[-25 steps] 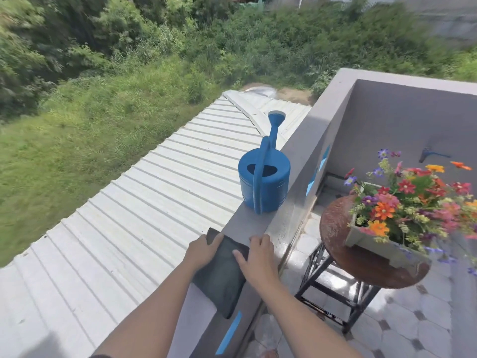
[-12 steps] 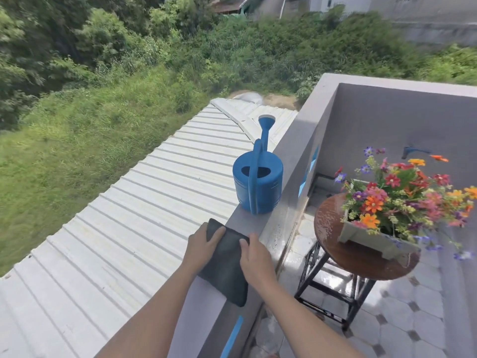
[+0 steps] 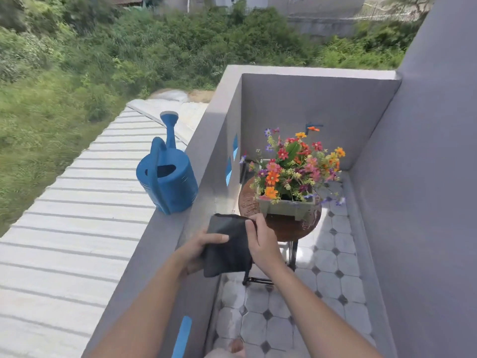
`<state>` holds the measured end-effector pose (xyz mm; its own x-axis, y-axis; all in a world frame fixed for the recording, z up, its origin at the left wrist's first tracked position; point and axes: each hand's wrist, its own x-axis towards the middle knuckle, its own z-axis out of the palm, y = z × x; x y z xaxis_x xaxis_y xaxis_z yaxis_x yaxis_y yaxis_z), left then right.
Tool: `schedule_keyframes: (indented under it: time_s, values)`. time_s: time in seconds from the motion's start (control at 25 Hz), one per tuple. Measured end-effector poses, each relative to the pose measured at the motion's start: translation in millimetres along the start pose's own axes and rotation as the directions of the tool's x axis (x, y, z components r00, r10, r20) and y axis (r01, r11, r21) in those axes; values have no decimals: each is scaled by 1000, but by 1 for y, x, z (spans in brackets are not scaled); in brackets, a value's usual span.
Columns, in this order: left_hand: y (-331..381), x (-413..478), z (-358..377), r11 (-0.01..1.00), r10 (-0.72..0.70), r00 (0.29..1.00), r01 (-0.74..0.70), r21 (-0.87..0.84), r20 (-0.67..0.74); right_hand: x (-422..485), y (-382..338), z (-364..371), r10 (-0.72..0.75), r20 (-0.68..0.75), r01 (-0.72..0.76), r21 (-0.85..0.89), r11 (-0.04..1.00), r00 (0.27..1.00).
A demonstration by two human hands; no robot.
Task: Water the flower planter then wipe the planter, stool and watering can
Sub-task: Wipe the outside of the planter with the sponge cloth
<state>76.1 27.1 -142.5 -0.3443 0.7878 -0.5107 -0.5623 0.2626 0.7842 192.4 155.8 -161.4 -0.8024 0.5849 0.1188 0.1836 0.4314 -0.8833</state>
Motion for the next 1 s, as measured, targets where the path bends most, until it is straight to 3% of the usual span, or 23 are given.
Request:
schedule_keyframes:
  time_s: [0.12, 0.28, 0.48, 0.6, 0.68, 0.84, 1.0]
  values:
    - [-22, 21, 32, 995, -41, 999, 39, -95, -11, -10, 30, -35, 61, -9, -61, -105, 993, 998]
    - [-48, 45, 58, 940, -92, 970, 9, -342, -226, -4, 80, -82, 69, -12, -68, -390, 918, 998]
    - [-52, 87, 64, 832, -60, 812, -281, -478, -581, 51, 116, -104, -159, 111, 191, -707, 681, 981]
    - [-42, 119, 67, 787, -41, 654, -445, -428, -755, 82, 127, -97, -211, 172, 265, -774, 576, 962]
    - [-33, 138, 65, 770, -16, 585, -510, -383, -811, 97, 129, -89, -240, 216, 311, -810, 497, 946]
    - [-21, 164, 63, 811, 20, 560, -494, -314, -828, 112, 130, -83, -281, 257, 362, -825, 435, 924]
    - [-16, 190, 63, 894, 105, 593, -408, -185, -798, 124, 136, -91, -390, 327, 476, -789, 389, 861]
